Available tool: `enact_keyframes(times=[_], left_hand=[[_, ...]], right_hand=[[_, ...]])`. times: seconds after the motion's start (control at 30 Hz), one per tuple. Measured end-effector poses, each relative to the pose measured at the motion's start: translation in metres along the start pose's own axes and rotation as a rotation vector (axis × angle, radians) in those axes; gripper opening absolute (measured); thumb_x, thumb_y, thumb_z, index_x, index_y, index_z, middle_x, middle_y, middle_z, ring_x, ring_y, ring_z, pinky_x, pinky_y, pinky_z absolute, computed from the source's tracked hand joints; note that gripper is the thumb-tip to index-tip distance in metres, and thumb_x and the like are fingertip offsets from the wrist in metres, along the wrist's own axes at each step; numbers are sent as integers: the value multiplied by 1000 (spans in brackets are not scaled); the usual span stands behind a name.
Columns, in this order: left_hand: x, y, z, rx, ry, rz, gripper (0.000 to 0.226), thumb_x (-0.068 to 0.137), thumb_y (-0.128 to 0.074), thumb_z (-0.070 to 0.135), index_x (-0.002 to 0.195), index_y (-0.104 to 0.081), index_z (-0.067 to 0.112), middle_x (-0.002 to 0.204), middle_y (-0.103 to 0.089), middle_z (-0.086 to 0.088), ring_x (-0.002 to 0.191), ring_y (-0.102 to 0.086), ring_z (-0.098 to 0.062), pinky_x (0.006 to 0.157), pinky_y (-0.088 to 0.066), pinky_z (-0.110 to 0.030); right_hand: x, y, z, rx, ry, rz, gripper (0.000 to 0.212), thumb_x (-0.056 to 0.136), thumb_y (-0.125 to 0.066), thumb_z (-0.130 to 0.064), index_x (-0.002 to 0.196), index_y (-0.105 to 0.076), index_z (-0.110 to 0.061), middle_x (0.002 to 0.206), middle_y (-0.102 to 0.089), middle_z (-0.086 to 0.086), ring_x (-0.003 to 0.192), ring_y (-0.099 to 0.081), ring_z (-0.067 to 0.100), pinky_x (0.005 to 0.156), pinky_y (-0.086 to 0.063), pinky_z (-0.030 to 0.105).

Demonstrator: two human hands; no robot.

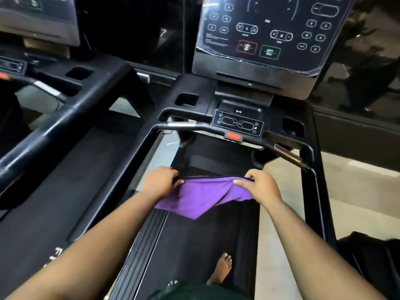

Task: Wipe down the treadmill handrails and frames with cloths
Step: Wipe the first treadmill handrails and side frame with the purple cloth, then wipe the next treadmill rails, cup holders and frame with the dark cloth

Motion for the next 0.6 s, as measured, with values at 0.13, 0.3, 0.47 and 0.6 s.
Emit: enact_keyframes(times=[0.13, 0.3, 0.47, 0.6], left_hand=[[-39, -1, -29, -194, 140, 48, 53, 100, -46, 64, 75, -58, 20, 79, -68, -6, 94, -65, -31, 98, -44, -40], [-80, -4, -23, -864, 393, 61, 54, 97, -65, 51, 61, -44, 16, 58, -52, -5, 57, -48, -24, 56, -33, -33], [-120, -22, 18, -1533, 376, -131, 13, 96, -69, 9, 84, -71, 13, 84, -72, -12, 69, -66, -18, 63, -52, -25], [-145, -28, 33, -1473, 439, 161, 9, 93, -75, 10, 87, -75, 3, 83, -72, -13, 78, -62, -21, 75, -47, -35]], right_hand=[[-22, -10, -14, 256, -97, -29, 36, 73, -91, -41, 68, -64, -16, 67, -64, 3, 62, -55, 19, 61, -45, 37], [-53, -37, -23, 737, -252, -73, 17, 83, -84, -23, 90, -73, -12, 80, -69, 6, 72, -59, 18, 65, -47, 35], [-80, -64, -38, 840, -184, -172, 12, 88, -79, -17, 99, -76, -13, 90, -78, 5, 80, -68, 15, 68, -50, 29], [-103, -84, -47, 742, -128, -134, 23, 85, -82, -33, 75, -72, -14, 64, -71, -7, 60, -58, 9, 61, -47, 31]])
Point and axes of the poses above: each hand's wrist, its own x-axis towards the middle knuckle, its own y-axis out of the back of the hand, z = x × y, the point moved 7 cm from there along x, towards the middle knuckle
